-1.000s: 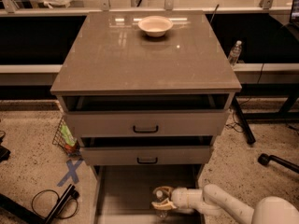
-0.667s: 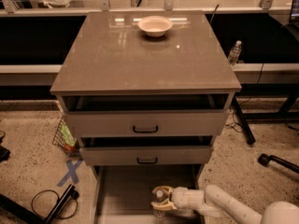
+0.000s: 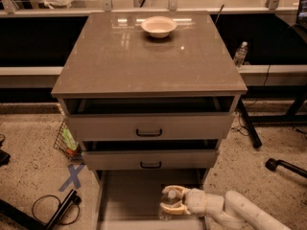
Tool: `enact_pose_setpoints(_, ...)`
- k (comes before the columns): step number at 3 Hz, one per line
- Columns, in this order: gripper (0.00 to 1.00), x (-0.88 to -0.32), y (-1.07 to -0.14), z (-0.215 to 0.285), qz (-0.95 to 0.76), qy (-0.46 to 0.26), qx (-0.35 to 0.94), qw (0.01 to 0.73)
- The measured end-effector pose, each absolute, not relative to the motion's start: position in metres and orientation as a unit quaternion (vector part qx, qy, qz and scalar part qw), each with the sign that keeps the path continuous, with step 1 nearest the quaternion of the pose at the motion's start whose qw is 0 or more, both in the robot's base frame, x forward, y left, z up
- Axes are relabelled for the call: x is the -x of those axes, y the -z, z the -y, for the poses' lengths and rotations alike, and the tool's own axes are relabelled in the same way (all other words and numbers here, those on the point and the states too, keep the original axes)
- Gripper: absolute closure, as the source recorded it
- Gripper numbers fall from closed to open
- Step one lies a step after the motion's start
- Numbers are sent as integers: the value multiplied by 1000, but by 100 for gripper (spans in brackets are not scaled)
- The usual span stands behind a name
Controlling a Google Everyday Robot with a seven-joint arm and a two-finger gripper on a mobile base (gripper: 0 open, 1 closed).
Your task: Pick water bottle from bottom drawer and place on counter
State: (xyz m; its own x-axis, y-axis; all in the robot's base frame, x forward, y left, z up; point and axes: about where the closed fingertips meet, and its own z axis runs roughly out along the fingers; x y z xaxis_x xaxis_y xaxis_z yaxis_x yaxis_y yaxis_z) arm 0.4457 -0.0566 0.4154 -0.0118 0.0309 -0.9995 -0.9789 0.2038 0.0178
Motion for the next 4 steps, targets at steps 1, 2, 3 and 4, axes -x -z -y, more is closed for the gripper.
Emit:
enact_pose_setpoints(1, 100, -433, -487, 65, -556, -445, 426, 558)
enact_pose_setpoints(2, 100, -430, -544, 74, -583, -424, 415, 555)
enact_pose_setpoints(3, 100, -436, -601, 82, -617, -389, 412, 546)
enact_pose_setpoints(4, 100, -438, -604, 80, -615, -391, 417, 543)
